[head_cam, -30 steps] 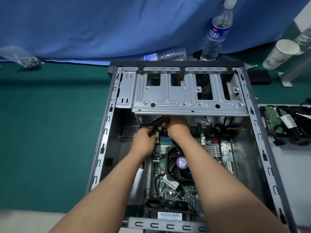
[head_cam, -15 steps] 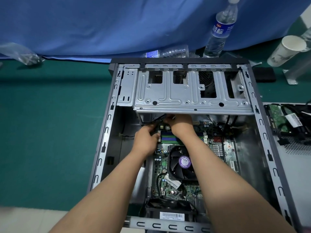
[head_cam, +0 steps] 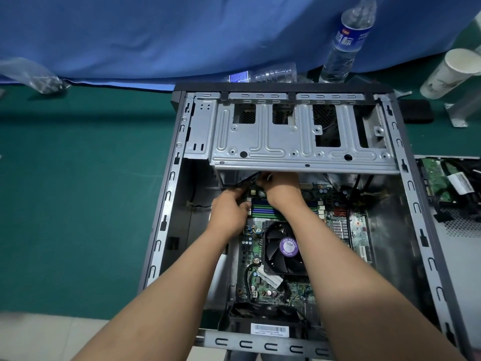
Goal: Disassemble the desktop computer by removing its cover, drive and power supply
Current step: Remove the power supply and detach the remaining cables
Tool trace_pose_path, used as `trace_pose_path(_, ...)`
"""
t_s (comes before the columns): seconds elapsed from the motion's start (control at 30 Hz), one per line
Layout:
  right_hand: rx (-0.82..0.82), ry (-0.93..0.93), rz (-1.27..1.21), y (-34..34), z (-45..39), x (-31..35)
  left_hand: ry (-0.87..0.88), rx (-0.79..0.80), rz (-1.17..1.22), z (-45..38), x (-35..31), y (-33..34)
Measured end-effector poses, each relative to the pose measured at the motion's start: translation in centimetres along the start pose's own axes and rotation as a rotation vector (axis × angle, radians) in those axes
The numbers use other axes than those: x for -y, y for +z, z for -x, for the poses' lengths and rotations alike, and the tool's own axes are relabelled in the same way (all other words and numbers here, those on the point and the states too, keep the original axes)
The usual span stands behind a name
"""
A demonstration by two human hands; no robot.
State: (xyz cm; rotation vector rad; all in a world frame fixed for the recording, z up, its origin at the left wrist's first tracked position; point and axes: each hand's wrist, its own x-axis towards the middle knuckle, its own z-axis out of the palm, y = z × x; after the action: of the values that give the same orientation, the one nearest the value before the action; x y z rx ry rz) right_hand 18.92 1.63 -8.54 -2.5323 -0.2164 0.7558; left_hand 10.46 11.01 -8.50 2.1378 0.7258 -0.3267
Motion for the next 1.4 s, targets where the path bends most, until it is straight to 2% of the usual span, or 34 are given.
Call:
trace_pose_path(0.07,0.002,-0.011,-0.003,-0.04,0.07,0.03,-0.006,-0.004,-0.004,0.0,0.0,0.03)
trace_pose_path(0.17,-0.099,0.018,-0.005,-0.11,-0.14,0.03,-0.014,0.003,0.007,-0.07,-0.02,0.04)
trace_pose_path(0.33,-0.055,-0.049,0.131,-0.11,0.14,0.3,-0.016,-0.001,0.006,-0.09,0.02,0.01)
trace_pose_path(0.63,-0.1,-0.106,0.16,-0.18,0.42,0.75,-0.005,-0.005,0.023,-0.07,0.04,0.12)
trace_pose_path(1.07,-0.1,-0.056,0.158,-0.32,0.18,0.31,0.012,0.005,-0.003,-0.04,0.07,0.0)
trace_pose_path(1.23,-0.039,-0.099,0.212,-0.23,0.32,0.47,0.009,0.0,0.005,-0.12,0.08,0.09)
trace_pose_path(1.4,-0.094,-0.05,0.143,-0.48,0.48,0.2,0.001,0.001,0.011,-0.12,0.14,0.13)
